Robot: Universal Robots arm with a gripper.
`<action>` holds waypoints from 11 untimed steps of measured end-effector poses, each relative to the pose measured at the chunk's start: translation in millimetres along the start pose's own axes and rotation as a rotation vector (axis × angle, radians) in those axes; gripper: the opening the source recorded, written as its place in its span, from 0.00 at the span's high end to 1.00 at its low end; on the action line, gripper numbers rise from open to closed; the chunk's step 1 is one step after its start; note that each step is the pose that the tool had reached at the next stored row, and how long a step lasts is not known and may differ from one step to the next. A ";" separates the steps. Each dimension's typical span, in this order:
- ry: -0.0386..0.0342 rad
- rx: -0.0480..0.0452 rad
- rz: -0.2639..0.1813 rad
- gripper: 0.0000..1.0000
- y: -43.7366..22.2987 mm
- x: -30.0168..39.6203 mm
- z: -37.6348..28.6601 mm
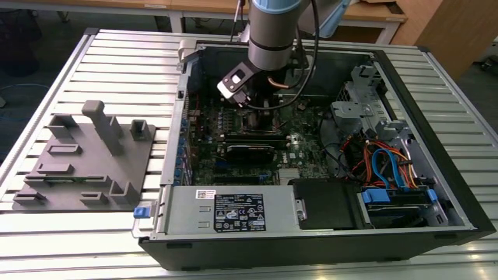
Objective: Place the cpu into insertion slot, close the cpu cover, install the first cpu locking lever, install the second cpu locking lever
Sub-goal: 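Place the cpu into insertion slot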
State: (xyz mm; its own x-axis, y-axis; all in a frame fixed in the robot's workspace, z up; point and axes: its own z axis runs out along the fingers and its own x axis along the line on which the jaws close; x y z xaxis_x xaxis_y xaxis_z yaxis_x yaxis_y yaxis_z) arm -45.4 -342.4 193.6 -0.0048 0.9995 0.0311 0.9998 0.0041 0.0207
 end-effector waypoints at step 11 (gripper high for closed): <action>0.0010 -0.0001 0.000 0.46 0.0 0.0 1.4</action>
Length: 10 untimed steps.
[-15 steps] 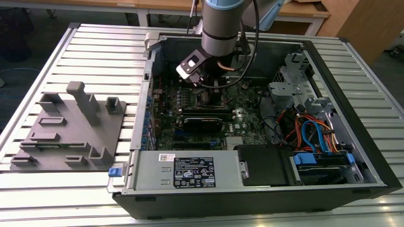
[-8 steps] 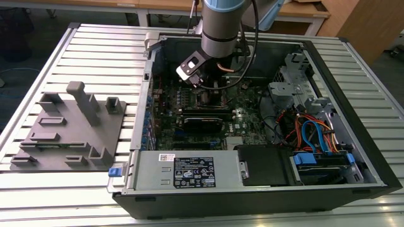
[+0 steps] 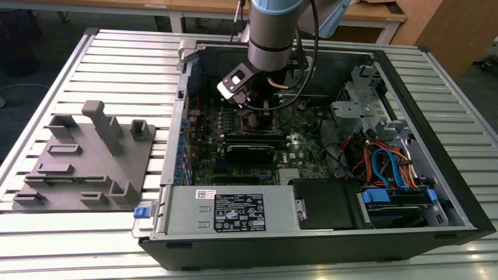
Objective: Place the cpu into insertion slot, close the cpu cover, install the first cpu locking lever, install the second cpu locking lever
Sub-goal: 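Place the cpu into insertion slot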
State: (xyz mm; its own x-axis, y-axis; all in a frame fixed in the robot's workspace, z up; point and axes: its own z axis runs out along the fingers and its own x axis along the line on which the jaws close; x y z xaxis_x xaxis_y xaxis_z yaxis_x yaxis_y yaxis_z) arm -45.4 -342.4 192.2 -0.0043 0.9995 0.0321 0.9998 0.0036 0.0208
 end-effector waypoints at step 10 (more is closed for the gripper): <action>-0.0001 0.0000 0.000 0.33 0.0 0.0 0.1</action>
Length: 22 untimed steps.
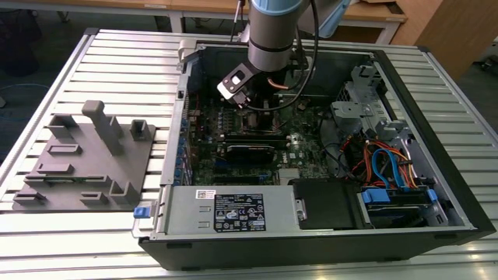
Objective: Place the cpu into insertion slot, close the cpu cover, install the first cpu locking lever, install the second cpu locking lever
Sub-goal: 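Place the cpu into insertion slot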
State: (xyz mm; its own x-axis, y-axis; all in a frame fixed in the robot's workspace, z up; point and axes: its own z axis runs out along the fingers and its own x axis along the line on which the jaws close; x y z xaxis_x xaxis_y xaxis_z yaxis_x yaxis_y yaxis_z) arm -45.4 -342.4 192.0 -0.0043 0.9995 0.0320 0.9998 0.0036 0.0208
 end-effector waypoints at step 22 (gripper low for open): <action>0.0008 -0.0002 0.000 0.47 0.5 0.8 -23.6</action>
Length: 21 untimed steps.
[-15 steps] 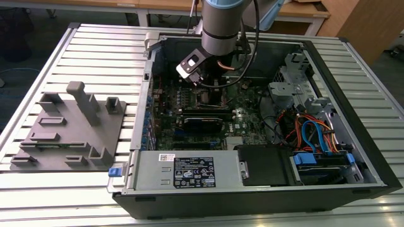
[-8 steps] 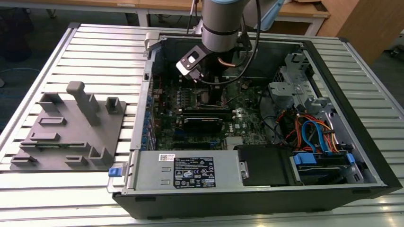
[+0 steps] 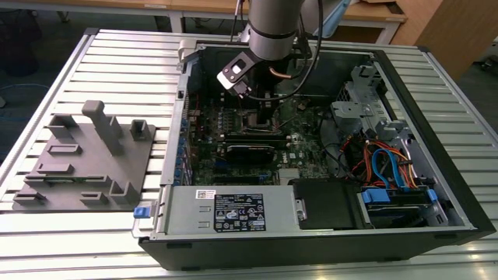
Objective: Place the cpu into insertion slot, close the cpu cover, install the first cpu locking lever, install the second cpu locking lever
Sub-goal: 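Place the cpu into insertion slot, then close the cpu cover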
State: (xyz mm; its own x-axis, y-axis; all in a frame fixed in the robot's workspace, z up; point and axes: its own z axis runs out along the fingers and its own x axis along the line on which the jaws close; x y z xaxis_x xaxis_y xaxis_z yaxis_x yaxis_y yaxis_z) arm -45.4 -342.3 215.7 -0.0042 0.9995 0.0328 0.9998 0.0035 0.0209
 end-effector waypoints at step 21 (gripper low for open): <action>-0.0003 0.0002 0.000 0.90 0.0 0.0 -1.0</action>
State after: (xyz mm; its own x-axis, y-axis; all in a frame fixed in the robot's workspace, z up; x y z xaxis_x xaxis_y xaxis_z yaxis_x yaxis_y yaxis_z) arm -45.4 -342.4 216.7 -0.0042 0.9995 0.0326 0.9998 0.0035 0.0208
